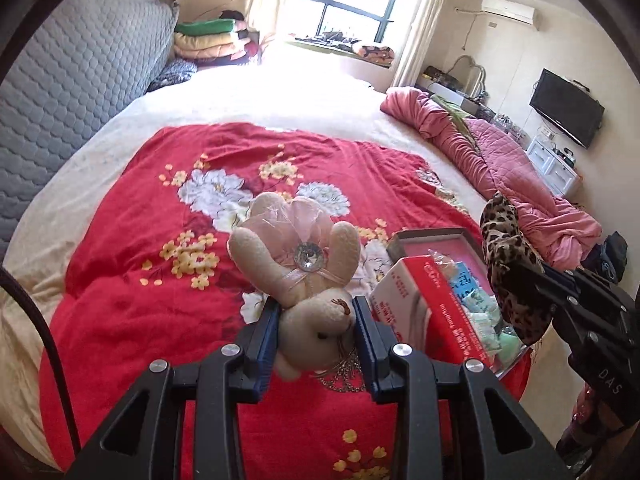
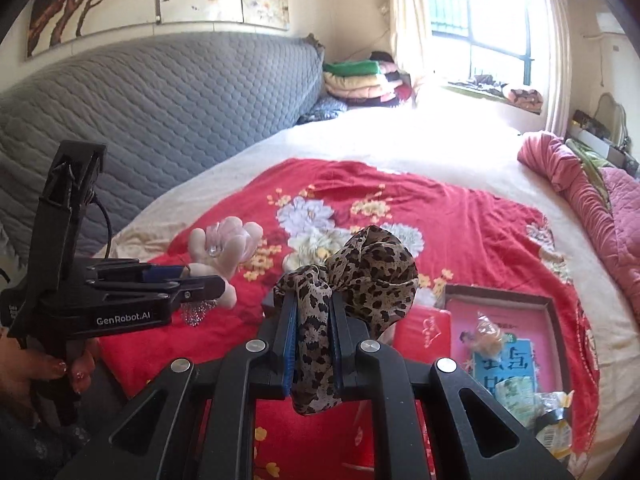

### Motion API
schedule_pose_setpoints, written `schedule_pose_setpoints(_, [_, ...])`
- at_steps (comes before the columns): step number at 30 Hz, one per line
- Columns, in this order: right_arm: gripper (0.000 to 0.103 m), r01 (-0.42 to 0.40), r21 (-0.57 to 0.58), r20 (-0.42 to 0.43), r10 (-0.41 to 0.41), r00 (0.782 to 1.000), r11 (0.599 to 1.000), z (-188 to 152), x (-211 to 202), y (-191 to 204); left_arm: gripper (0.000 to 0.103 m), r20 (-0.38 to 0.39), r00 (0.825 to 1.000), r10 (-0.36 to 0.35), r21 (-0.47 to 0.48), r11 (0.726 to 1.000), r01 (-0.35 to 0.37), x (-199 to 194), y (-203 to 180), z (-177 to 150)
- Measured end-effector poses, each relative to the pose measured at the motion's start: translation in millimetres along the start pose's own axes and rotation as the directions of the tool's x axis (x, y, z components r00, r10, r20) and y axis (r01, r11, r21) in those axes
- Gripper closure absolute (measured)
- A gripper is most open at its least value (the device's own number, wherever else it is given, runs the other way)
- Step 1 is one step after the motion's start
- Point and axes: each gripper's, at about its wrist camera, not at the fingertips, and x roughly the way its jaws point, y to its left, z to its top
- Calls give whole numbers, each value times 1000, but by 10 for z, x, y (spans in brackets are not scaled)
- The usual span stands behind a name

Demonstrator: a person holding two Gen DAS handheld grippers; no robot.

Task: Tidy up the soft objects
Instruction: 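Carry the teddy bear and leopard scrunchie over the pink tray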

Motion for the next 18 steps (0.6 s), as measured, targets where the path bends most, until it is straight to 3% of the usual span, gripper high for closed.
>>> schedule_pose_setpoints(8, [88, 55, 77, 108, -63, 992, 996, 89, -641, -378, 67, 55, 998, -15, 102, 995, 9, -232, -612, 243])
schedule_pose_setpoints(18, [88, 123, 188, 158, -154, 975, 974, -85, -1188, -943, 67, 60, 996, -70, 197, 979, 57, -233, -1322, 382])
